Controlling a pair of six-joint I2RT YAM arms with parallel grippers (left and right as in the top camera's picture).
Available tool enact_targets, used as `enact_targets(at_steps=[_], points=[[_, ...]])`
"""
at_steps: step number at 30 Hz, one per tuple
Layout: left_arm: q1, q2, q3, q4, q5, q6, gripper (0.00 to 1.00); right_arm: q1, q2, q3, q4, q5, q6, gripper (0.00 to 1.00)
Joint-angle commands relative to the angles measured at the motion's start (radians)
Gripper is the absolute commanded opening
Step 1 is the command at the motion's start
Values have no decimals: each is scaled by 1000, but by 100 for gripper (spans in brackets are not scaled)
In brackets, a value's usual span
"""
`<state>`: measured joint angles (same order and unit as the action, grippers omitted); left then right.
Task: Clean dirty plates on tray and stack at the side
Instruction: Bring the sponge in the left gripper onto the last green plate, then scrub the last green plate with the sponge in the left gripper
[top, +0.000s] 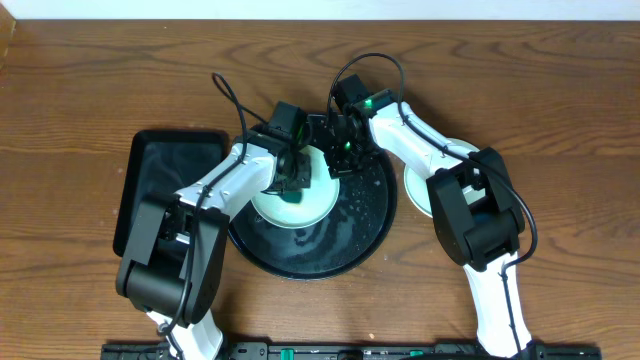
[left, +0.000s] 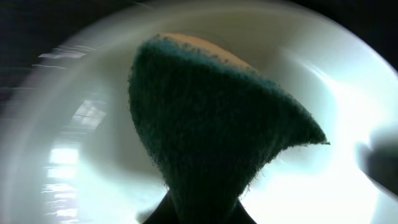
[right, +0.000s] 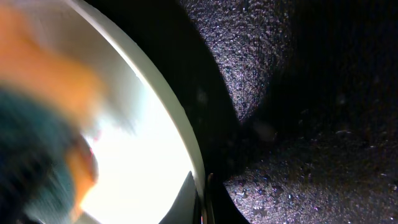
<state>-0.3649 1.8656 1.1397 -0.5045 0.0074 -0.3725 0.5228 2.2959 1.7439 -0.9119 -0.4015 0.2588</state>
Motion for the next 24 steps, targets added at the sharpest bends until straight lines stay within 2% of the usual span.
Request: enact_targets(at_steps=[1, 5, 8, 11, 20, 24], points=[[4, 10, -6, 40, -318, -211, 8, 8, 55, -10, -1, -8, -5, 1], [3, 10, -6, 103, -293, -209, 7, 8, 55, -10, -1, -7, -5, 1], [3, 10, -9, 99, -206, -172, 7, 8, 55, -10, -1, -7, -5, 1], [-1, 10, -23, 99, -89, -85, 8, 8, 55, -10, -1, -7, -5, 1], [-7, 10, -24, 53, 291, 329, 7, 8, 55, -10, -1, -7, -5, 1], [-5, 10, -24, 63, 286, 335, 7, 8, 55, -10, -1, -8, -5, 1]])
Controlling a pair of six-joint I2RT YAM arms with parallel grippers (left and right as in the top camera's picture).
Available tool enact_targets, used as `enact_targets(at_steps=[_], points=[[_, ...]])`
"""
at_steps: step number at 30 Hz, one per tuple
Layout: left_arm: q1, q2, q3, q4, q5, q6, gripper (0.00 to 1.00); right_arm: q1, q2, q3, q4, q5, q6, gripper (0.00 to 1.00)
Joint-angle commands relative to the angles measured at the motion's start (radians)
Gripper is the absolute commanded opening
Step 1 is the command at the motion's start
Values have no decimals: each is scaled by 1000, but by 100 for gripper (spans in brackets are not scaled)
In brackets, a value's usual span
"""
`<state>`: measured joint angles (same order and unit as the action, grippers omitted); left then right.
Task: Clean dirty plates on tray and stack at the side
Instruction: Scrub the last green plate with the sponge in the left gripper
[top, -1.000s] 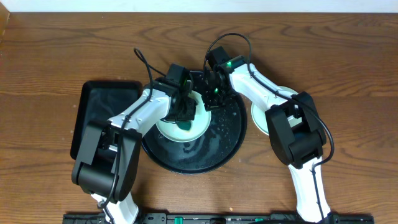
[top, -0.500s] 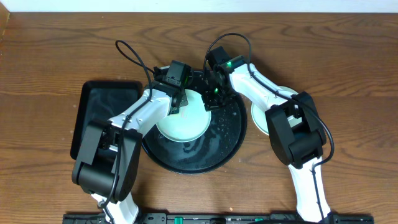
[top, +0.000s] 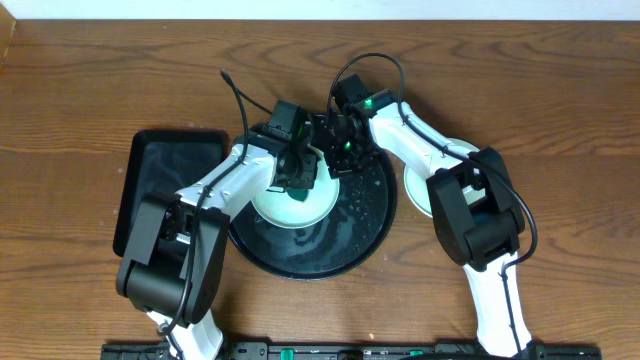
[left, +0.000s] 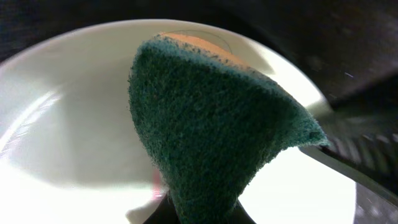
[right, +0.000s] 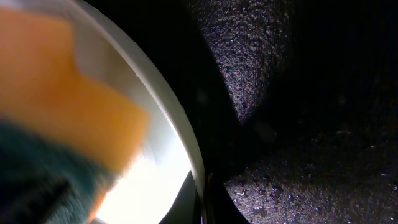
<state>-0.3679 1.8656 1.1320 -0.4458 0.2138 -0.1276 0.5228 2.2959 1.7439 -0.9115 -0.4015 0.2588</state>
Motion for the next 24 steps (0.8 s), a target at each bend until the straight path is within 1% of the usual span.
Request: enact_targets(at_steps=[1, 3, 6, 9, 11, 15, 16, 18, 20, 24], points=[[-2, 10, -16, 11, 62, 87, 7, 8, 55, -10, -1, -7, -5, 1], [-2, 10, -16, 30, 2, 55, 7, 8, 55, -10, -1, -7, -5, 1], [-2, 11, -17, 64, -151, -43, 7, 8, 55, -10, -1, -8, -5, 1], [-2, 11, -18, 73, -340, -181, 7, 8, 55, -10, -1, -8, -5, 1], [-2, 11, -23, 72, -385, -212, 7, 8, 55, -10, -1, -8, -5, 1], [-5, 11, -42, 37, -381, -210, 7, 8, 55, -10, -1, -8, -5, 1], [-5, 11, -46, 16, -377, -208, 7, 8, 55, -10, -2, -8, -5, 1], [-5, 11, -47, -52, -290, -142, 7, 8, 55, -10, -2, -7, -5, 1], [-5, 11, -47, -109, -136, -11, 7, 8, 55, -10, -1, -8, -5, 1], [-5, 11, -47, -187, 95, 197, 7, 8, 55, -10, -1, -8, -5, 1]])
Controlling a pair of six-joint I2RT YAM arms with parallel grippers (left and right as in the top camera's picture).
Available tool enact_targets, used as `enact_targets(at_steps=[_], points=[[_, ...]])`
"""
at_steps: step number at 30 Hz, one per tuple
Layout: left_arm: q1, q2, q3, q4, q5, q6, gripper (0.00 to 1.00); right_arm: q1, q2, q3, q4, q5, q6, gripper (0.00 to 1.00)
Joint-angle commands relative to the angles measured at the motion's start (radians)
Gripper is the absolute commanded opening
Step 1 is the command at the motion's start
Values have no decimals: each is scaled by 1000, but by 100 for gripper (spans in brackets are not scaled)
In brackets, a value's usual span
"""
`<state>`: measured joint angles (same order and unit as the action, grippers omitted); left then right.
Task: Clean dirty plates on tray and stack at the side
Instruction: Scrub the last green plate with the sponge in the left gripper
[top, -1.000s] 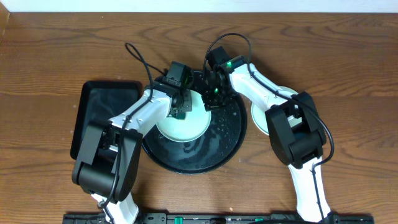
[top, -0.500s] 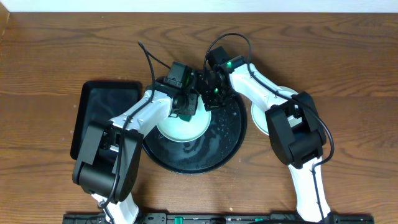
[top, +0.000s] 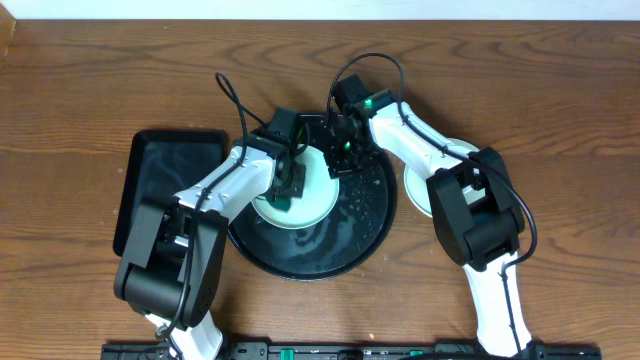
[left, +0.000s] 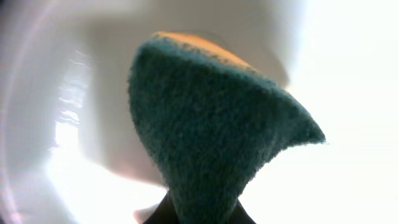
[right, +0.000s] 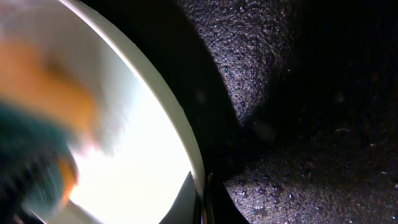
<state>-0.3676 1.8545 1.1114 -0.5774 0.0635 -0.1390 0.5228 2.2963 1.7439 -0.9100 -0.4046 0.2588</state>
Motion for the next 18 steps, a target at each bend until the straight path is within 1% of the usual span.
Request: enact_targets(at_steps=[1, 5, 8, 9, 14, 16, 18], points=[[-5, 22, -27, -68, 260, 224, 7, 8, 55, -10, -3, -5, -5, 1], [-5, 22, -27, -85, 267, 265, 7, 8, 55, -10, -3, -5, -5, 1], [-2, 22, -27, -67, 243, 264, 8, 8, 55, -10, -3, -5, -5, 1], [-2, 22, -27, -53, 212, 246, 8, 8, 55, -10, -3, -5, -5, 1], [-2, 22, -27, 51, -100, 8, 7, 8, 55, -10, -3, -5, -5, 1], [-2, 22, -27, 93, -199, -68, 8, 8, 55, -10, -3, -5, -5, 1], [-2, 22, -27, 122, -256, -126, 8, 8, 55, -10, -6, -5, -5, 1]])
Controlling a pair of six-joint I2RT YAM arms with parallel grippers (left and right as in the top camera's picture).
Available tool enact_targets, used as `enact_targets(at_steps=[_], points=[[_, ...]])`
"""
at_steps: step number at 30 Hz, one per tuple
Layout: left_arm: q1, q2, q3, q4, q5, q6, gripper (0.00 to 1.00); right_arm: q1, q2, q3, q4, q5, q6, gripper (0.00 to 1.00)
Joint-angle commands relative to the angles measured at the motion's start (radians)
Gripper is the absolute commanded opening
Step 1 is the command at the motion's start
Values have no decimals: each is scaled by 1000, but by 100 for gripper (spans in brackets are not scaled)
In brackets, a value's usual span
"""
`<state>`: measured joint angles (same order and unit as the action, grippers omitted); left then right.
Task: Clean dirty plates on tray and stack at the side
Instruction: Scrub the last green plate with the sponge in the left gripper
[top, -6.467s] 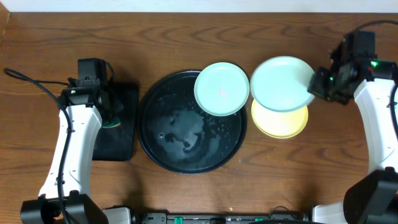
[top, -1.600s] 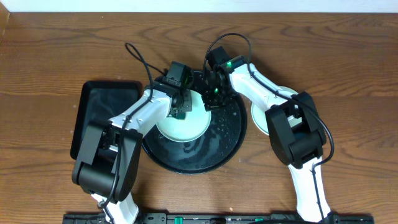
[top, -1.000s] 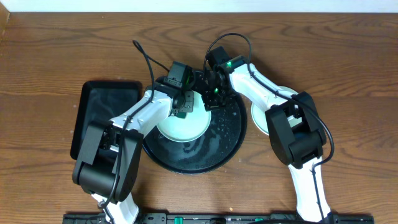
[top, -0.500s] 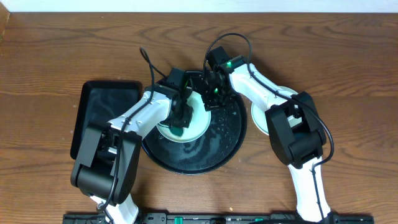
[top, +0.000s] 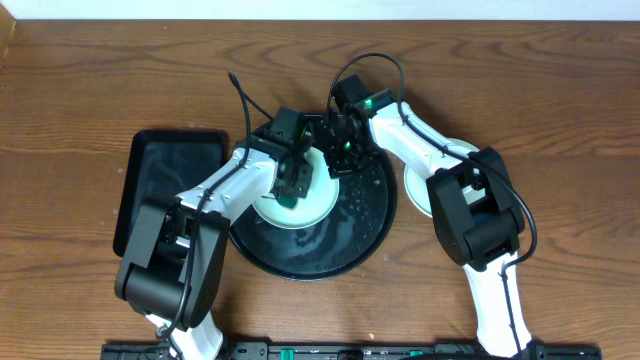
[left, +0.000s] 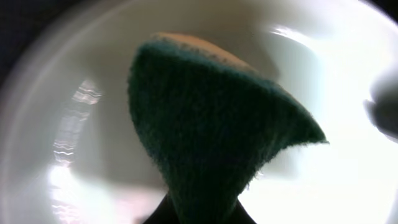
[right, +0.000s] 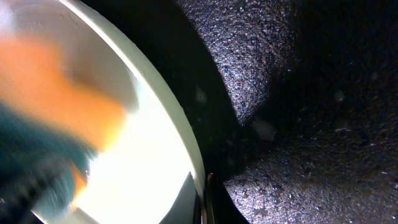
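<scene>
A white plate (top: 300, 205) lies on the round black tray (top: 350, 235). My left gripper (top: 293, 183) is shut on a green sponge with an orange back (left: 211, 124), which it presses on the plate's inside (left: 74, 124). My right gripper (top: 338, 160) is shut on the plate's far right rim (right: 180, 124), with one finger on each side of it. The sponge (right: 43, 130) shows as a blur in the right wrist view. A clean white plate (top: 425, 185) lies right of the tray, partly under the right arm.
A rectangular black tray (top: 165, 185) sits on the wooden table at the left, beside the round one. Water drops dot the round tray's surface (right: 298, 93). Cables loop above both wrists.
The left gripper with the sponge has shifted a little to the right and up on the plate. The right gripper still holds the same spot on the rim.
The sponge was on the plate's middle, then close to the right rim near the right gripper, then at the plate's left part, and now sits near the middle again. The right gripper has held the rim throughout, and the plate has stayed put.
</scene>
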<state>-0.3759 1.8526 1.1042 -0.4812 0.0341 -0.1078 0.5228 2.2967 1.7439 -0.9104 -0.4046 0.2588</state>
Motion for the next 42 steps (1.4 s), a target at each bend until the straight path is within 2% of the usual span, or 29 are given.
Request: enact_targets(at_steps=[1, 6, 11, 14, 18, 20, 27, 32, 36, 39, 42], points=[[6, 24, -19, 35, -238, -177, 7, 8, 54, -10, -6, -5, -5, 1], [4, 24, -19, 5, -152, -163, 7, 8, 54, -10, -6, -4, -5, 1], [4, 24, -19, -103, 285, 124, 8, 8, 54, -10, -6, -5, -5, 1], [4, 24, -19, -132, 400, 183, 8, 8, 54, -10, -5, -5, -5, 1], [4, 24, -19, -81, 397, 181, 7, 8, 54, -10, -6, -5, -5, 1], [4, 24, -19, -37, 343, 140, 8, 8, 54, -10, -6, -5, -5, 1], [4, 24, -20, 98, -141, -154, 8, 8, 54, -10, -6, -5, -5, 1], [4, 24, -20, 89, -351, -293, 7, 8, 54, -10, -6, -5, -5, 1], [4, 24, -20, -17, -354, -321, 7, 8, 54, -10, -6, -4, -5, 1], [3, 24, -20, -114, -277, -305, 7, 8, 54, -10, -6, -4, -5, 1], [3, 24, -20, -168, -77, -151, 7, 8, 54, -10, -5, -5, -5, 1]])
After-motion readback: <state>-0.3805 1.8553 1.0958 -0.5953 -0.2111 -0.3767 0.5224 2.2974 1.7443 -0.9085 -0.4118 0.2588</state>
